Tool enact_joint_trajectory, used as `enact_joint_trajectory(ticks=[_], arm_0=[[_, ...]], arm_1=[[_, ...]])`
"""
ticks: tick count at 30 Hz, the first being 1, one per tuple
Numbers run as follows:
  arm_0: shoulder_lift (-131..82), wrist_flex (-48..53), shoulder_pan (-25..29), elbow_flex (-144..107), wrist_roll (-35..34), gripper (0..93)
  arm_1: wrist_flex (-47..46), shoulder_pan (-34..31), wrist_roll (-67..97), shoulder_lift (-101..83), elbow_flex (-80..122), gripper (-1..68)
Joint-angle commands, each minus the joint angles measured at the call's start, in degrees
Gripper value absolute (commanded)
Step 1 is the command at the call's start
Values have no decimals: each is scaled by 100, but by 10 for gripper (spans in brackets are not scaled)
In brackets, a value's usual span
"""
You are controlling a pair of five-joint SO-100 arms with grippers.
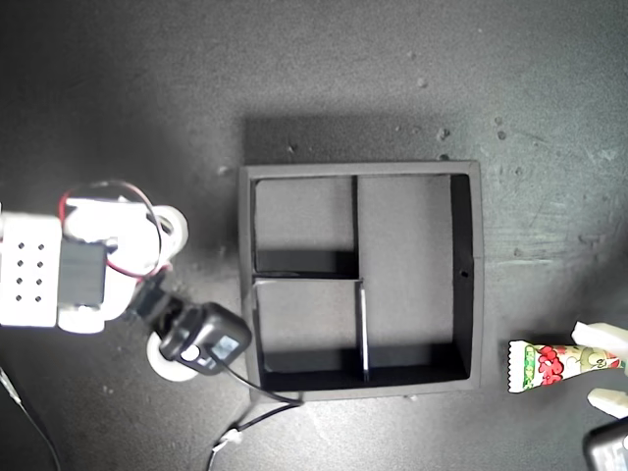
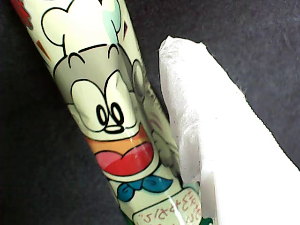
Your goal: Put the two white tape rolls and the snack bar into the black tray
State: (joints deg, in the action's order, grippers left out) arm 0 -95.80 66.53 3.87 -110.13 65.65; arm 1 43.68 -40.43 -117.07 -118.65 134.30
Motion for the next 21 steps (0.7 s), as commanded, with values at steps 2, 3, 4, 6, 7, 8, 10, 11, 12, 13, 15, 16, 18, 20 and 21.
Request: enact_joint_trajectory(ticks=[2,3,4,6,7,8,10,11,12,13,15,16,18,20,21], arm_0=[[-1002,1011,-132,1116,-325,1],[-1055,1222,-132,1433,-404,1],[-1063,1406,-105,1784,-483,1],[-914,1626,35,2496,-580,1],[-765,1696,149,2883,-624,1],[-545,1731,290,3278,-650,1],[18,1758,562,4069,-668,1],[352,1802,694,4482,-694,1],[703,1811,826,4869,-721,1],[1090,1828,949,5300,-773,1],[2030,2136,1160,6469,-809,1],[2619,2443,1257,7304,-835,1],[4034,3270,1415,9554,-844,1],[5458,3876,1494,11909,-844,1],[5467,3832,1503,11707,-791,1]], arm_1=[[-1037,-369,-694,-26,642,271],[-1230,-457,-844,-26,826,273],[-1371,-536,-949,-26,1002,273],[-1608,-642,-1081,-26,1327,269],[-1731,-694,-1151,-18,1485,265],[-1898,-738,-1239,-18,1679,258],[-2268,-826,-1468,-18,2065,231],[-2417,-853,-1591,-18,2241,204],[-2514,-870,-1661,-18,2364,165],[-2540,-861,-1714,-18,2443,127],[-2540,-782,-1723,-18,2522,30],[-2540,-721,-1723,-26,2549,1],[-2373,-589,-1696,-97,2531,-2],[-1837,-378,-1591,-105,2259,-3],[-1608,-237,-1494,-114,2118,-3]])
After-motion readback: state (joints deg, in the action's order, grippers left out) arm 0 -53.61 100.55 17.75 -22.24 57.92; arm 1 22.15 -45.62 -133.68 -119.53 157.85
